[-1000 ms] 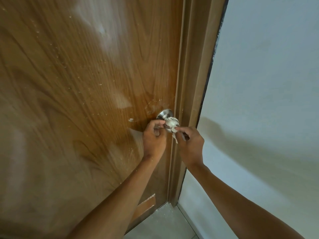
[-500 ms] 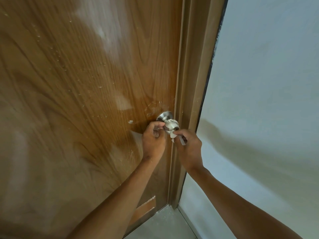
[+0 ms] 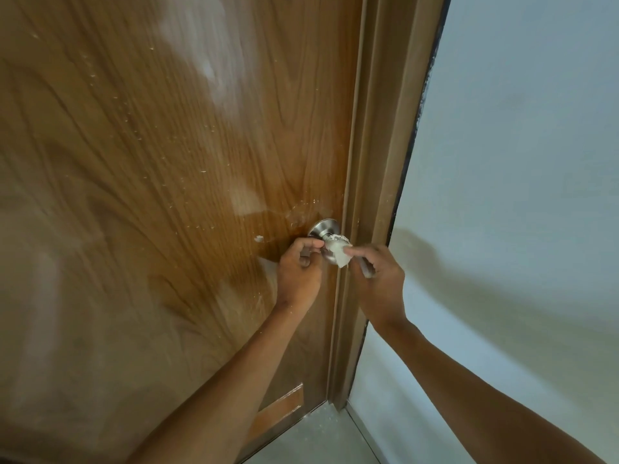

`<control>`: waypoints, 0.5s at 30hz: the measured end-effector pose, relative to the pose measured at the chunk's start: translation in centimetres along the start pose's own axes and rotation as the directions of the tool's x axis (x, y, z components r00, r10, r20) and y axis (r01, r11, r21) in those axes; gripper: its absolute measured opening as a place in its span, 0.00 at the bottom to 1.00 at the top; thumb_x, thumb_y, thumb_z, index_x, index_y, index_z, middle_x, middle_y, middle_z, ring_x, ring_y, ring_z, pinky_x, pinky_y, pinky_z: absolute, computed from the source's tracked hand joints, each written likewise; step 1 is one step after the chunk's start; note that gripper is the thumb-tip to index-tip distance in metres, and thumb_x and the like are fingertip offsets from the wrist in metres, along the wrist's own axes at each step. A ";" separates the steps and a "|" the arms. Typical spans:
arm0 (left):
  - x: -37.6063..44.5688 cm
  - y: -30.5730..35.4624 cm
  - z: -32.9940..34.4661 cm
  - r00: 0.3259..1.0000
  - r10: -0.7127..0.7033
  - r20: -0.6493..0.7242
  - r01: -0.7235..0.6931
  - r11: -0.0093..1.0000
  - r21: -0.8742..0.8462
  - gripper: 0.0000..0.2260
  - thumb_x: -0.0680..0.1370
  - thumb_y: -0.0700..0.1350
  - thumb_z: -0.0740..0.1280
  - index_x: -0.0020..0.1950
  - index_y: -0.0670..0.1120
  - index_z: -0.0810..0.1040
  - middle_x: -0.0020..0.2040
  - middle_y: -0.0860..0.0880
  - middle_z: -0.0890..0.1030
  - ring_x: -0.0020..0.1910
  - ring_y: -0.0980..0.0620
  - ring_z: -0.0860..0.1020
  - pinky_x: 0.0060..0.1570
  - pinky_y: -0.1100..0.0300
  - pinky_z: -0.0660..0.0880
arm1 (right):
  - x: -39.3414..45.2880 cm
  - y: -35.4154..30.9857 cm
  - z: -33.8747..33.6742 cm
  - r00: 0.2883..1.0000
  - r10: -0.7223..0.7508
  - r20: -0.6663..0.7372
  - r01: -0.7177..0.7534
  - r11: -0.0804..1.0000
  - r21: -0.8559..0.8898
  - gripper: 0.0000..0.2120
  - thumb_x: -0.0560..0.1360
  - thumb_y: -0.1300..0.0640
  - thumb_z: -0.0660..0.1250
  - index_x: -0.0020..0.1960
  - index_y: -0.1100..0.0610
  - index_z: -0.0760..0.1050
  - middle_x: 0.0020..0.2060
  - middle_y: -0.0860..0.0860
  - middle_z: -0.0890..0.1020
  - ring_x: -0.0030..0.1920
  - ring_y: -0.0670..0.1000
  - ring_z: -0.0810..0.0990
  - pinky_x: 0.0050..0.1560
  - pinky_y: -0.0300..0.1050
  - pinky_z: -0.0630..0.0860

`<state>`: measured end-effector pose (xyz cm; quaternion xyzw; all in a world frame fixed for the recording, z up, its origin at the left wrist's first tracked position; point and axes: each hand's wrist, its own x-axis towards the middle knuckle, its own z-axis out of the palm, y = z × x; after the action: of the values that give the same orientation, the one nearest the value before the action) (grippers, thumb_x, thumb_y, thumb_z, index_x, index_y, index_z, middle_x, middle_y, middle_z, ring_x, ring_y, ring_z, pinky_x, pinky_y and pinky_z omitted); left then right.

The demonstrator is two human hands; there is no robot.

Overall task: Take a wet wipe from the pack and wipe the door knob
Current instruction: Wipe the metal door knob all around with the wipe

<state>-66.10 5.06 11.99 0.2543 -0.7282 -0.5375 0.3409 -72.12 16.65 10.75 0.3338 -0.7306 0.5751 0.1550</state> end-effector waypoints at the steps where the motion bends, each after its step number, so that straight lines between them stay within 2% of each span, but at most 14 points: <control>1: 0.0 0.1 -0.1 1.000 -0.001 0.004 0.001 1.000 -0.001 0.07 0.80 0.38 0.63 0.53 0.46 0.80 0.45 0.58 0.80 0.43 0.74 0.76 0.41 0.81 0.70 | -0.5 0.3 0.3 1.000 0.004 0.025 -0.004 1.000 -0.017 0.09 0.73 0.56 0.69 0.52 0.59 0.82 0.47 0.46 0.81 0.48 0.37 0.79 0.47 0.27 0.75; 3: -0.1 0.2 -0.2 1.000 -0.001 0.015 0.001 1.000 -0.002 0.07 0.80 0.38 0.63 0.53 0.45 0.79 0.43 0.60 0.79 0.41 0.76 0.75 0.40 0.81 0.70 | -1.4 0.8 0.7 0.997 0.049 0.053 -0.048 0.999 -0.019 0.07 0.73 0.61 0.71 0.51 0.57 0.82 0.47 0.47 0.83 0.48 0.42 0.81 0.47 0.33 0.78; 4: -0.1 0.2 -0.3 1.000 -0.001 0.020 0.001 1.000 0.002 0.07 0.80 0.38 0.62 0.53 0.45 0.80 0.43 0.61 0.79 0.41 0.76 0.75 0.40 0.81 0.70 | -1.7 1.0 0.8 0.996 0.074 0.039 -0.073 0.997 -0.012 0.07 0.73 0.62 0.71 0.51 0.56 0.82 0.46 0.46 0.82 0.47 0.42 0.81 0.47 0.34 0.79; 6: 0.0 0.3 -0.5 1.000 -0.003 0.027 0.002 1.000 0.014 0.08 0.80 0.38 0.63 0.53 0.46 0.80 0.44 0.62 0.78 0.42 0.75 0.75 0.41 0.81 0.70 | -1.6 0.8 0.9 0.991 0.130 -0.024 -0.130 0.991 0.020 0.07 0.73 0.62 0.71 0.51 0.56 0.82 0.46 0.45 0.82 0.47 0.39 0.80 0.45 0.32 0.78; 10: 0.0 0.5 -0.6 1.000 -0.007 0.026 0.006 0.999 0.037 0.08 0.80 0.39 0.63 0.52 0.48 0.80 0.45 0.60 0.79 0.45 0.65 0.77 0.43 0.73 0.74 | -0.4 -0.4 1.1 0.952 0.284 -0.111 -0.266 0.951 0.156 0.06 0.74 0.61 0.71 0.51 0.57 0.80 0.45 0.46 0.82 0.47 0.43 0.81 0.46 0.30 0.77; 15: -0.1 0.7 -0.6 1.000 -0.012 0.020 0.012 1.000 0.013 0.07 0.80 0.39 0.63 0.53 0.46 0.80 0.44 0.60 0.81 0.45 0.65 0.78 0.44 0.74 0.76 | -1.2 -0.8 1.7 0.971 0.235 -0.038 -0.228 0.965 0.132 0.07 0.73 0.60 0.72 0.50 0.55 0.78 0.45 0.45 0.82 0.47 0.42 0.81 0.46 0.28 0.77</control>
<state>-65.57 4.91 12.73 0.2555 -0.7336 -0.5371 0.3287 -70.45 15.28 10.15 0.2398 -0.7222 0.6433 0.0846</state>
